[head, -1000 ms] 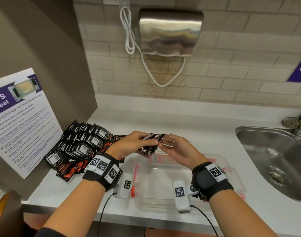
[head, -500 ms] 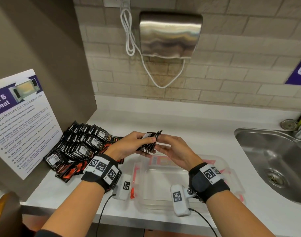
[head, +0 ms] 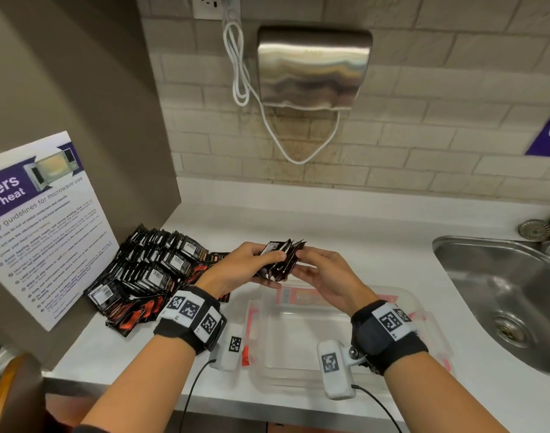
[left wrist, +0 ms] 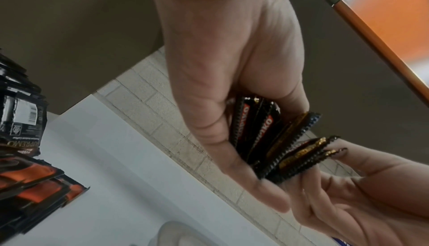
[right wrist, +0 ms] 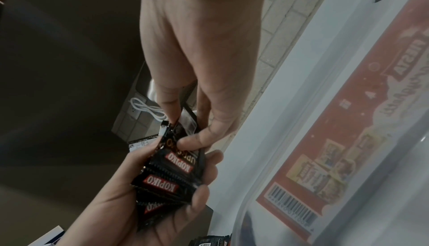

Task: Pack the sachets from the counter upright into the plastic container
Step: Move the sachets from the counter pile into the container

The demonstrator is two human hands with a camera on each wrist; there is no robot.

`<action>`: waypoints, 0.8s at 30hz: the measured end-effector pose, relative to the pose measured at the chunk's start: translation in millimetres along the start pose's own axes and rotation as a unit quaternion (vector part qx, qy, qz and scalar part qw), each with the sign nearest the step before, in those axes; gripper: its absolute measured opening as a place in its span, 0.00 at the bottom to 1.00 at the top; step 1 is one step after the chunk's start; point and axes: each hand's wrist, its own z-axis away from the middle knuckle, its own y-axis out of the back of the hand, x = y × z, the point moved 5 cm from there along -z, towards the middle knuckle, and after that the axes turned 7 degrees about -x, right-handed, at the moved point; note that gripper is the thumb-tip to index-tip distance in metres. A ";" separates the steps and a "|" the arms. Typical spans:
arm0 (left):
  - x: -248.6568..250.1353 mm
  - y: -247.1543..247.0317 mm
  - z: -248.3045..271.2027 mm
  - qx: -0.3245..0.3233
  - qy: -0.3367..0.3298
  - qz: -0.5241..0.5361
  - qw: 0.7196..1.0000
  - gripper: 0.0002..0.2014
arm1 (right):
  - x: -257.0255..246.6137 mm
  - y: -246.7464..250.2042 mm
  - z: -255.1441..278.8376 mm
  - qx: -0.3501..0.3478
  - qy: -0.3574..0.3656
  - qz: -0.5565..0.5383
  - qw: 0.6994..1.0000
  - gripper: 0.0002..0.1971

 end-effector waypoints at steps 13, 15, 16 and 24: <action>5.0 -9.6 -9.8 0.065 -0.037 -0.156 0.985 0.21 | 4.2 -8.0 5.2 0.007 -0.061 0.071 0.996 0.15; 5.0 -10.3 -8.9 0.057 -0.035 -0.167 0.984 0.21 | 5.3 -6.8 6.0 0.019 -0.064 0.059 0.996 0.14; 5.2 -10.4 -8.0 0.050 -0.033 -0.166 0.984 0.21 | 5.5 -5.9 6.8 0.025 -0.062 0.050 0.996 0.14; 11.2 -5.9 -8.3 0.108 -0.028 -0.234 0.966 0.20 | 11.5 -5.7 6.8 0.072 -0.052 0.040 0.995 0.12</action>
